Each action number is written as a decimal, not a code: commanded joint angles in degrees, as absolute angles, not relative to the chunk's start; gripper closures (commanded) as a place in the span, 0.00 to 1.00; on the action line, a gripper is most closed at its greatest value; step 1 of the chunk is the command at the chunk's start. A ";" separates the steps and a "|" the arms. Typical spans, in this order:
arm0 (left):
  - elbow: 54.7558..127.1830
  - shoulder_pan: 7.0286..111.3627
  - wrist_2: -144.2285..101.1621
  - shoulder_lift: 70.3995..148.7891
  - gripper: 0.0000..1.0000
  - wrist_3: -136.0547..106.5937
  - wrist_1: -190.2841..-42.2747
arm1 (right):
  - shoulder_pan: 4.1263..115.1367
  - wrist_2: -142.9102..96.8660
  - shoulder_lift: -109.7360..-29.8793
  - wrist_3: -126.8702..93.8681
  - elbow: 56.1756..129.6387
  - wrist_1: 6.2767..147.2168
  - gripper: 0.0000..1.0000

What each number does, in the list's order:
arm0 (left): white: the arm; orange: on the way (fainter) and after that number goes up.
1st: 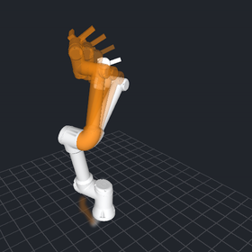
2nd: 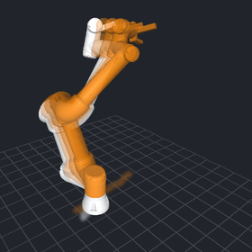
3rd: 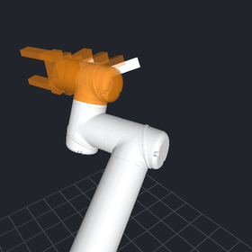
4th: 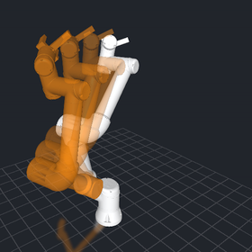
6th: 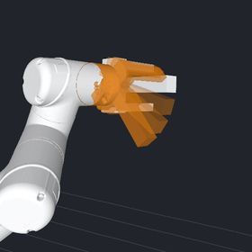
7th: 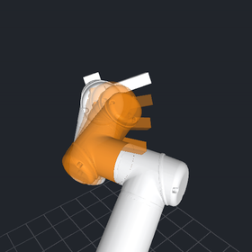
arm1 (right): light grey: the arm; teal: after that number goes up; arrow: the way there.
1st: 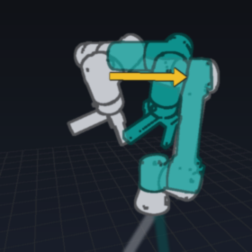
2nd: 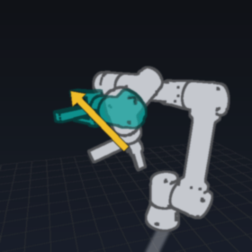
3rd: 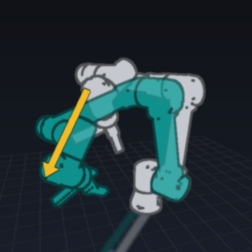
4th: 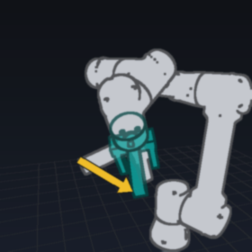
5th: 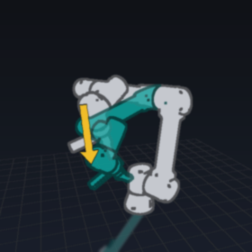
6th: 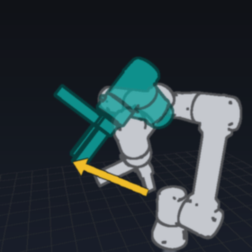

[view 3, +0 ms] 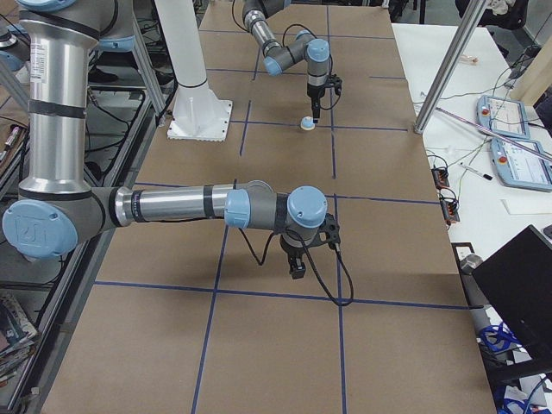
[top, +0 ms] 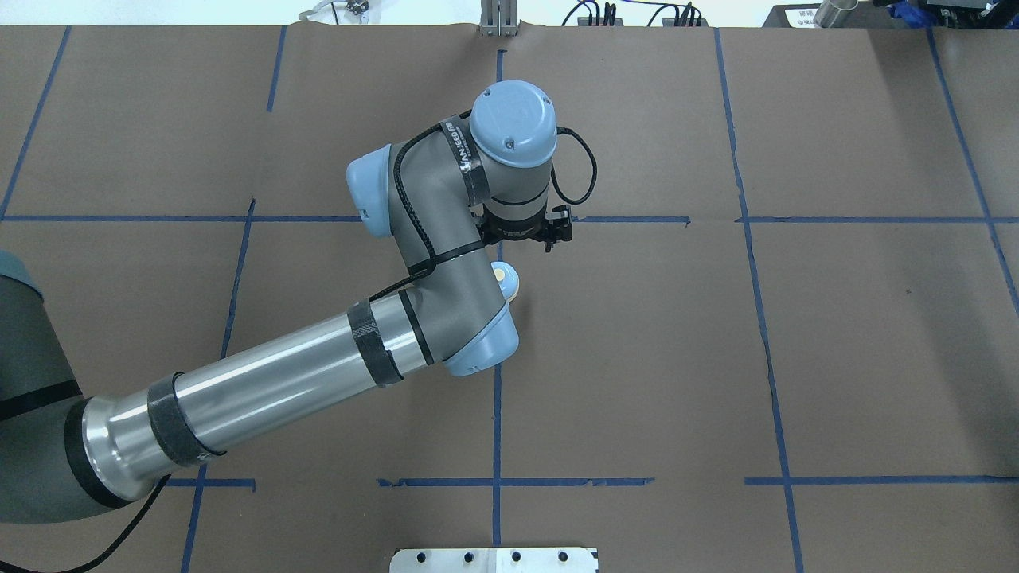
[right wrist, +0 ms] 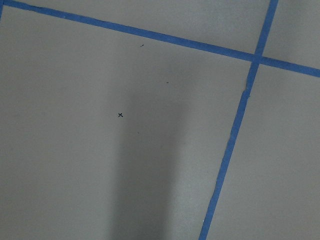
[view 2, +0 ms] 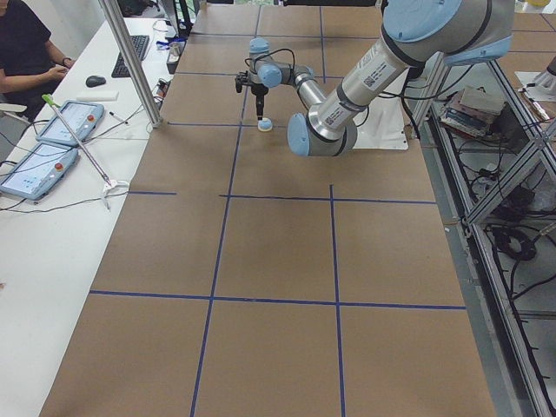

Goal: Place and press bell with both arms
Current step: 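Lower the bell onto the tape cross with the left gripper, then release the bell and withdraw the left gripper while the right arm approaches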

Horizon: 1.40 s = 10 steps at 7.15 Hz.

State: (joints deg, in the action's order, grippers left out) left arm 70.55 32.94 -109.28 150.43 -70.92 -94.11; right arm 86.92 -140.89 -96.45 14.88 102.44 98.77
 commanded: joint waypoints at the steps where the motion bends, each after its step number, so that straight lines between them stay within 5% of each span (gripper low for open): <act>1: 75.29 35.75 -109.42 148.03 0.10 -71.11 -93.78 | 86.92 -141.06 -96.24 13.90 104.22 98.79 0.00; 5: 106.11 47.24 -118.79 117.85 0.04 -55.70 -93.78 | 77.21 -141.15 -90.73 -13.45 116.50 98.53 0.00; 8: 112.67 58.15 -127.51 102.86 0.01 -37.66 -93.96 | 60.10 -132.68 -73.36 -47.79 118.21 96.59 0.00; 9: 113.72 60.27 -127.79 99.44 0.01 -34.31 -93.87 | 51.33 -127.23 -68.43 -57.12 117.34 96.59 0.18; 10: 115.12 62.03 -127.79 95.92 0.00 -31.75 -93.78 | 44.63 -120.91 -62.81 -66.53 114.46 96.59 0.46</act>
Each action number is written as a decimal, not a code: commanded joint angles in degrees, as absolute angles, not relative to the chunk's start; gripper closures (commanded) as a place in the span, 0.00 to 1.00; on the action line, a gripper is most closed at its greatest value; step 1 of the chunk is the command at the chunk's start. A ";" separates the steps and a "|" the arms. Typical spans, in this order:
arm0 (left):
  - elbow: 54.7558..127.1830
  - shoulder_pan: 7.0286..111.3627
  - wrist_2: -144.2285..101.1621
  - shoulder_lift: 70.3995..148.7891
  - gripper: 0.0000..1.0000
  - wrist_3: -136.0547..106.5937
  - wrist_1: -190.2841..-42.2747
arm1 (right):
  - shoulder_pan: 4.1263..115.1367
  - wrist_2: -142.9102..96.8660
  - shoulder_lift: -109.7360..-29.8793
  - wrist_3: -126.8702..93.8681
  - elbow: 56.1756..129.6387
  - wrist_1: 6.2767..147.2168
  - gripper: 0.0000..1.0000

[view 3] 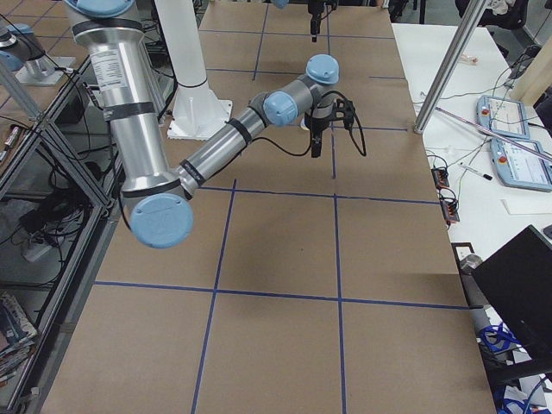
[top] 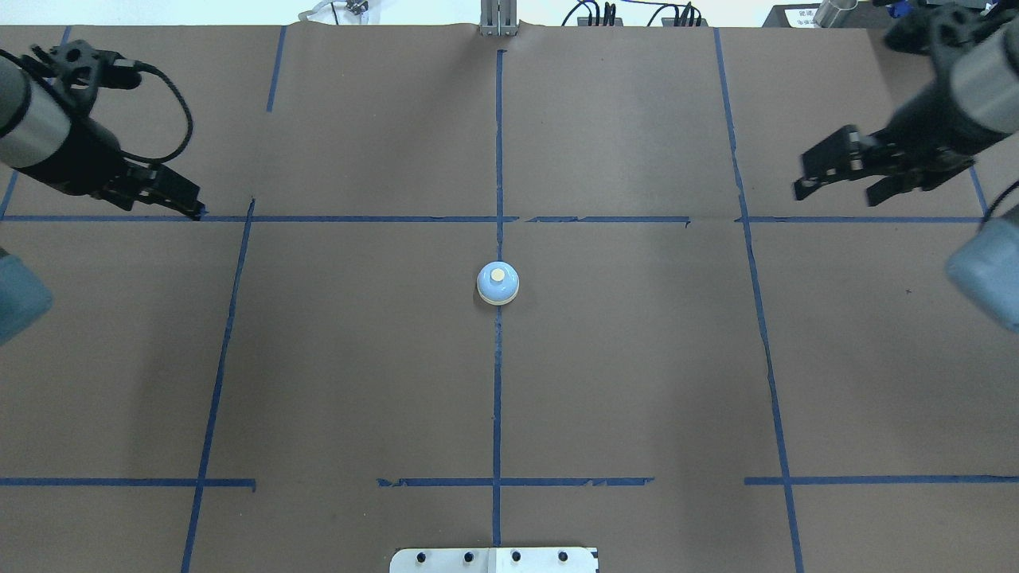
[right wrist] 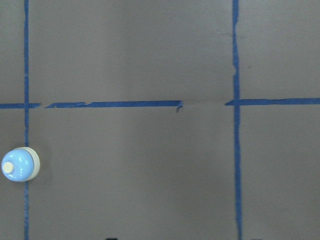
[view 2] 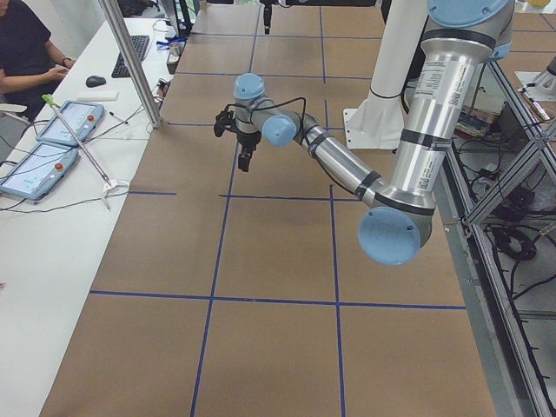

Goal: Place and press bell with both arms
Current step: 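Release the bell and withdraw the left gripper while the right arm approaches, then move the right gripper above the bell's cream button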

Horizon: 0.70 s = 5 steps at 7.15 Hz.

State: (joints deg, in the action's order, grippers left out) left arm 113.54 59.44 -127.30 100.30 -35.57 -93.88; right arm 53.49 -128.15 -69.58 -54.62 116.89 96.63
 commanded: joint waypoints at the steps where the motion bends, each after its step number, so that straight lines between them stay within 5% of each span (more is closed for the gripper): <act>1: 116.44 63.09 -127.79 93.02 0.00 -31.29 -93.78 | 40.30 -117.54 -57.19 -72.10 108.95 96.59 0.79; 2: 117.06 63.19 -127.71 92.29 0.00 -31.29 -92.82 | 38.25 -117.16 -53.13 -72.68 103.94 96.50 0.97; 5: 120.58 63.37 -127.79 88.08 0.00 -31.29 -90.79 | 33.42 -112.70 -45.63 -83.09 91.29 88.84 1.00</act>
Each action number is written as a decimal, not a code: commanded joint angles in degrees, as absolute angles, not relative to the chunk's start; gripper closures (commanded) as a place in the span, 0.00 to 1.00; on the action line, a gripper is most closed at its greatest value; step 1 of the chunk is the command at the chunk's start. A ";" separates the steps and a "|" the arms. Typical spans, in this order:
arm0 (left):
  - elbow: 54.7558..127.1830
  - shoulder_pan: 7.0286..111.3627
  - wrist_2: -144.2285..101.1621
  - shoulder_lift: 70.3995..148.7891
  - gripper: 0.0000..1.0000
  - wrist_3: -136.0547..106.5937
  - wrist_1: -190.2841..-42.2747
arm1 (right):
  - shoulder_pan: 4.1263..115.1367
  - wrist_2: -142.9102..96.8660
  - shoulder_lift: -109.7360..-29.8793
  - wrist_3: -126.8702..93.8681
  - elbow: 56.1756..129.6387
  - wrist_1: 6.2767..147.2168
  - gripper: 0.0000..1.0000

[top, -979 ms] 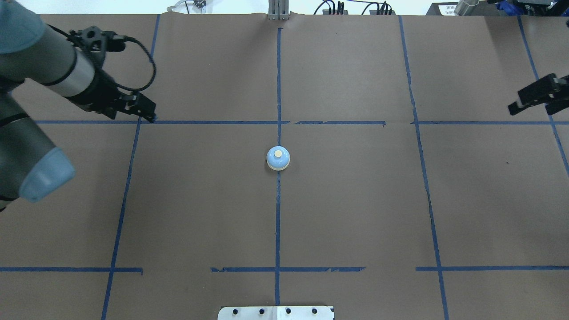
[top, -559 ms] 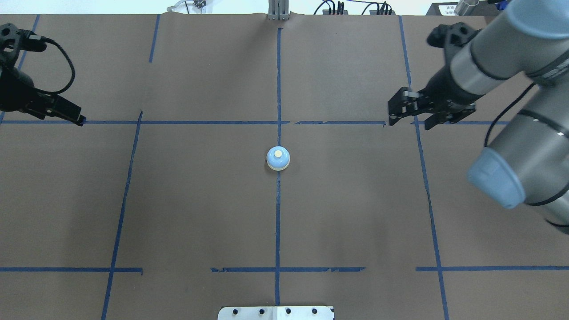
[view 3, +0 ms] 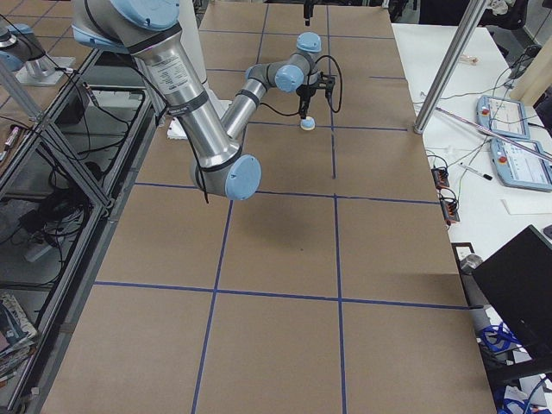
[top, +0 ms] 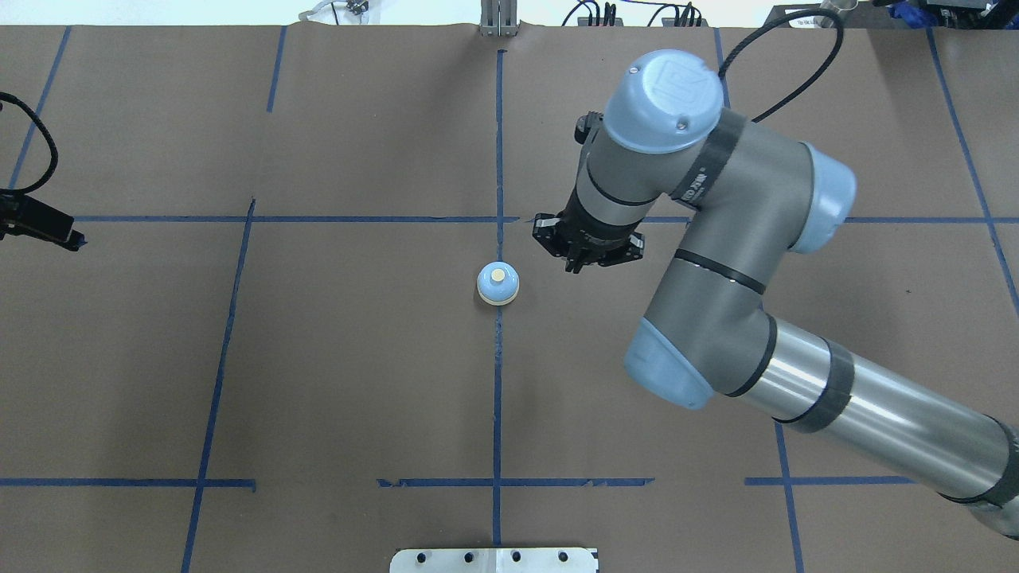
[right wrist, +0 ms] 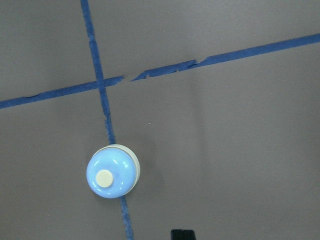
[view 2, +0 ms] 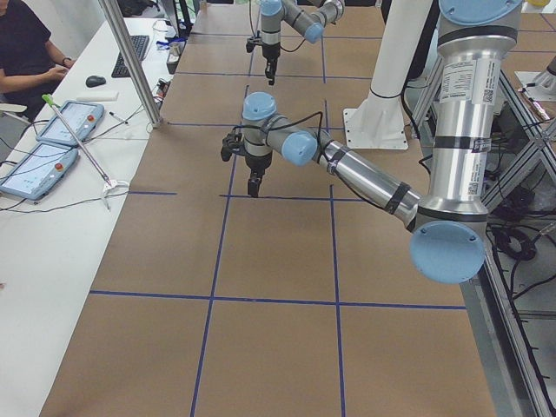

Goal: Place and press bell with both arms
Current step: 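Move the right gripper above the bell's cream button, then press down on the bell button with the right gripper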

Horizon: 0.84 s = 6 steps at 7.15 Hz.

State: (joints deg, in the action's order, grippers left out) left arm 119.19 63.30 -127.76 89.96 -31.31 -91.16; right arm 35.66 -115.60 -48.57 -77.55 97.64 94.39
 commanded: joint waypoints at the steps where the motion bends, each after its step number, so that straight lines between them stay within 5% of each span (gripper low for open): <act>1: 121.11 63.37 -127.79 87.89 0.00 -31.29 -90.88 | 33.14 -112.24 -43.53 -86.71 85.23 81.55 1.00; 6: 124.45 63.54 -127.71 86.13 0.00 -31.90 -90.79 | 31.12 -109.07 -39.81 -87.71 77.70 80.60 1.00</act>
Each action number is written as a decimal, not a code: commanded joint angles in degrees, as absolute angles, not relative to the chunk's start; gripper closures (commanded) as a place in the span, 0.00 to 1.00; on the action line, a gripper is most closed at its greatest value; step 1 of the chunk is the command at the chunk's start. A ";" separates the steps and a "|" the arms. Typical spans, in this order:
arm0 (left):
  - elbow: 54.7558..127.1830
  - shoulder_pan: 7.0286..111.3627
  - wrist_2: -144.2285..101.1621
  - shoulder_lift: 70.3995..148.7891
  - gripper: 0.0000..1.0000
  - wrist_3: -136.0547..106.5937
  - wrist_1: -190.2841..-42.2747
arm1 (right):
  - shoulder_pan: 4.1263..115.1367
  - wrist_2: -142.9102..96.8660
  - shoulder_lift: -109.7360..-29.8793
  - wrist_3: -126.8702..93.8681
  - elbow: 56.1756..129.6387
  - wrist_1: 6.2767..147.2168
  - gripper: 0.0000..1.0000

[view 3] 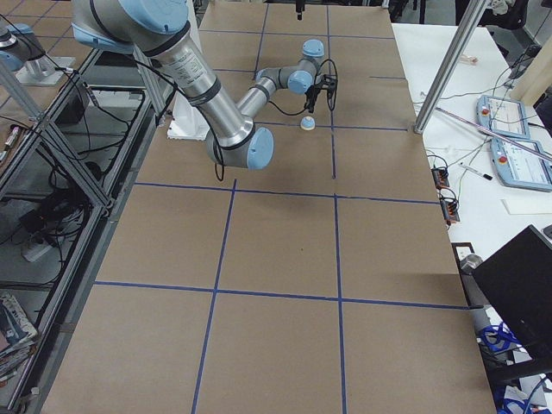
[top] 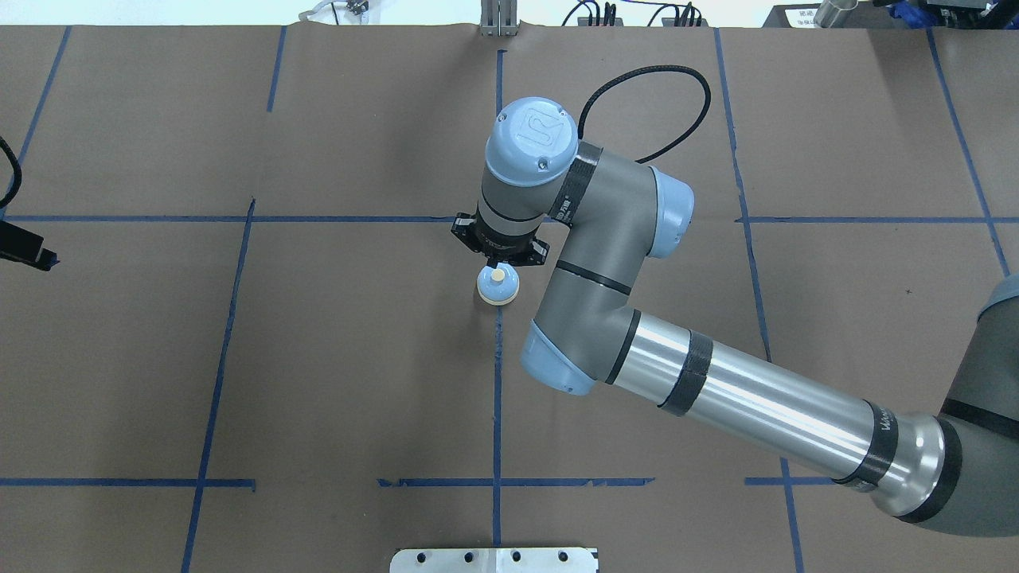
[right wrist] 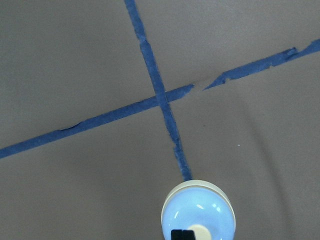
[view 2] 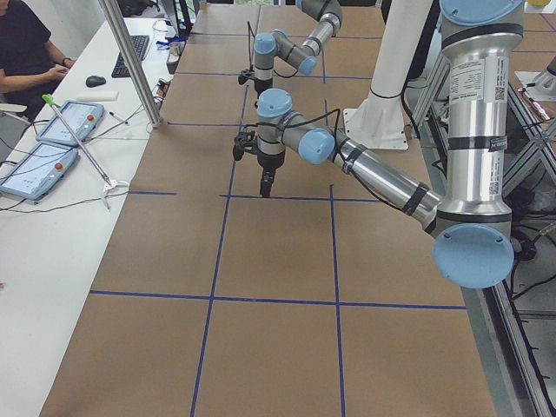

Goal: Place and press bell with both arms
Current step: 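Press down on the bell button with the right gripper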

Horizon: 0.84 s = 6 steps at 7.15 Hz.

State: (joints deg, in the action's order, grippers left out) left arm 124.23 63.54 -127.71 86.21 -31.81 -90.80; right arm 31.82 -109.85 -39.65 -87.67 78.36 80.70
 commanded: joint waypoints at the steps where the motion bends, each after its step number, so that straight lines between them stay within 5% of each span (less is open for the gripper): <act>1: 124.45 63.54 -127.71 86.13 0.00 -31.90 -90.79 | 30.94 -109.07 -39.99 -87.63 77.35 80.60 1.00; 6: 125.16 63.63 -127.71 85.87 0.00 -31.90 -90.70 | 31.89 -109.51 -40.25 -87.71 80.04 81.64 1.00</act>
